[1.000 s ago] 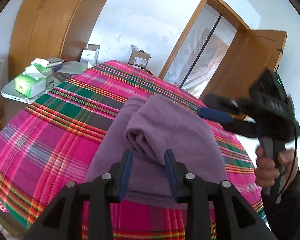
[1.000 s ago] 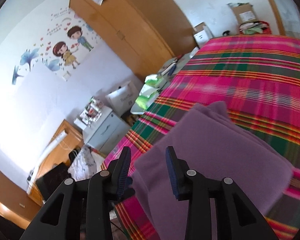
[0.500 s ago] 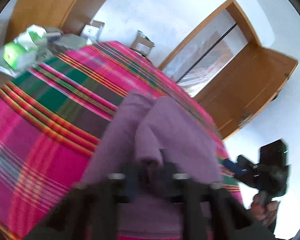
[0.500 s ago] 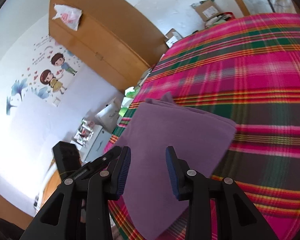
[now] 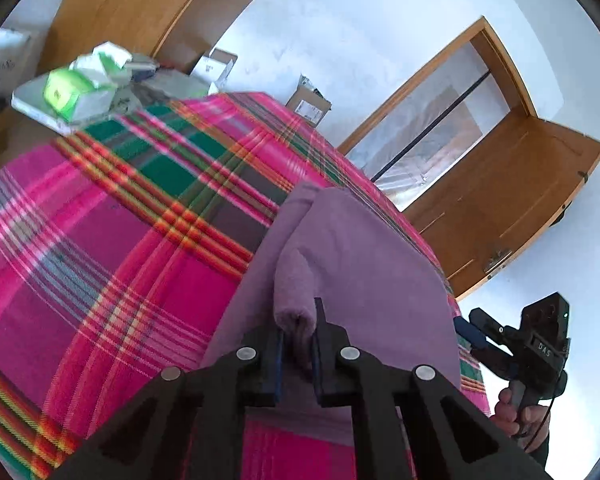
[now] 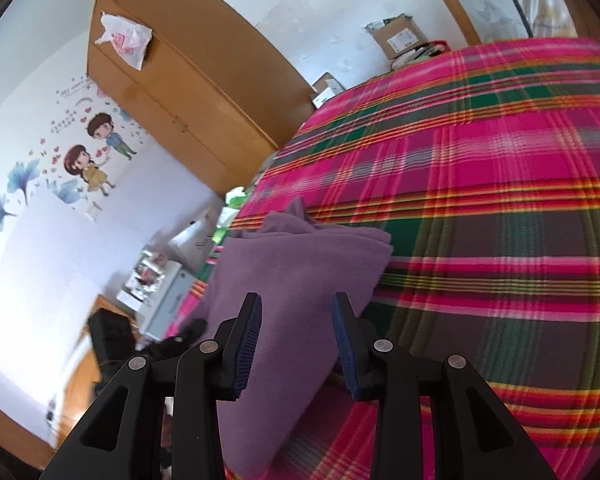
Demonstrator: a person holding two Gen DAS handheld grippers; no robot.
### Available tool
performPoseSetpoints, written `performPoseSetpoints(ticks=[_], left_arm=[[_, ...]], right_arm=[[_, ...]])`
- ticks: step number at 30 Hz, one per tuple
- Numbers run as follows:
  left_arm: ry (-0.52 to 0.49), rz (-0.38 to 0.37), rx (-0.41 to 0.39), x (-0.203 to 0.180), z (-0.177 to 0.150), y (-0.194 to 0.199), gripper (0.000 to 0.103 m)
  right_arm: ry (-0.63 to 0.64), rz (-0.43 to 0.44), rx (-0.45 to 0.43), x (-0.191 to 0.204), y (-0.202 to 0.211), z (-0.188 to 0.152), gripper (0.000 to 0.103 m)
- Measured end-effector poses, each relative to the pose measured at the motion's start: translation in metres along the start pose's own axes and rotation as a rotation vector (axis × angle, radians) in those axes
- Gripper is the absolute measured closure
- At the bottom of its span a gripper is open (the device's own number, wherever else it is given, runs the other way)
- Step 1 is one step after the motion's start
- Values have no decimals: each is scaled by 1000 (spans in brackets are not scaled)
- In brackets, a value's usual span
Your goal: Fold clothes
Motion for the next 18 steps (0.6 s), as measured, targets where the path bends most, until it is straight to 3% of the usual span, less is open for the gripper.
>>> performPoseSetpoints(ticks=[2,3,5,12,18], left_arm=[[-10,3,-4,-2,1,1,92],[-14,3,-5,-2,1,2,92],[-18,13,6,-2,0,-1,92],[-26,12,17,0,0,-5,92],[-51,28,35,-4,1,0,90]], right_arm=[[25,-24,-18,3,2,2,70],[43,-34,-26,5,3,4,81],[87,-70,-28,10,0,7,90],[174,-211,72,0,-53,20,96],[157,-238,73,0,-56,24,95]])
Point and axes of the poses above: each gripper's, at about its wrist camera, not at the fingertips, and y roughly against the way its jaws point, x to its left, z to its top, the point moved 1 cm from there along -y, roughly the way its jaws point, and after that the axes turned 4 degrees about z, right-handed, at the moved point
